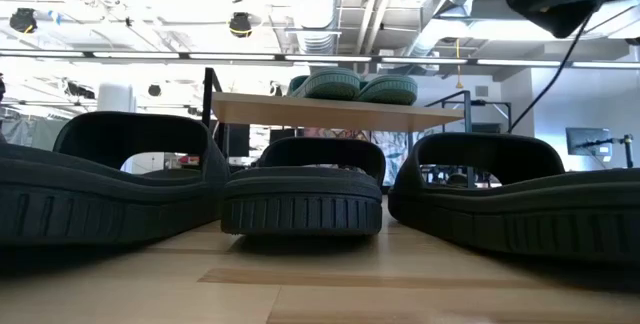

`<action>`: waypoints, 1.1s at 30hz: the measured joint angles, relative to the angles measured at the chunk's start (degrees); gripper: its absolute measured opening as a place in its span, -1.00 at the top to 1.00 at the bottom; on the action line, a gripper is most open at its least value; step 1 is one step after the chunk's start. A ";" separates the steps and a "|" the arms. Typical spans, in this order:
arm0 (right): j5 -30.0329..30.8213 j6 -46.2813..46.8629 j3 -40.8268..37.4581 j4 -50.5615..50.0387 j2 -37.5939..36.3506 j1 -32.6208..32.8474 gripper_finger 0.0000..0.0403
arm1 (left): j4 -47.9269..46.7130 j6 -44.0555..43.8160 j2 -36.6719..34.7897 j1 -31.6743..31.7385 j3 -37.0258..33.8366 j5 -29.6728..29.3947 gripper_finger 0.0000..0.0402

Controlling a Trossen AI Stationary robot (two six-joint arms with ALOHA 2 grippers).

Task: Pick and place slides into the shelf
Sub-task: Put the black slide under the shelf

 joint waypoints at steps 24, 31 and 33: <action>5.34 12.32 24.56 -34.13 23.04 -0.70 0.54 | -2.50 1.68 0.56 0.00 -0.07 5.54 0.31; 5.38 7.35 24.56 -34.17 23.33 -0.59 0.54 | -2.52 2.55 0.56 0.02 -0.07 5.58 0.31; 5.39 5.92 24.56 -34.07 23.40 -0.62 0.54 | -2.52 2.55 0.56 0.02 -0.07 5.58 0.31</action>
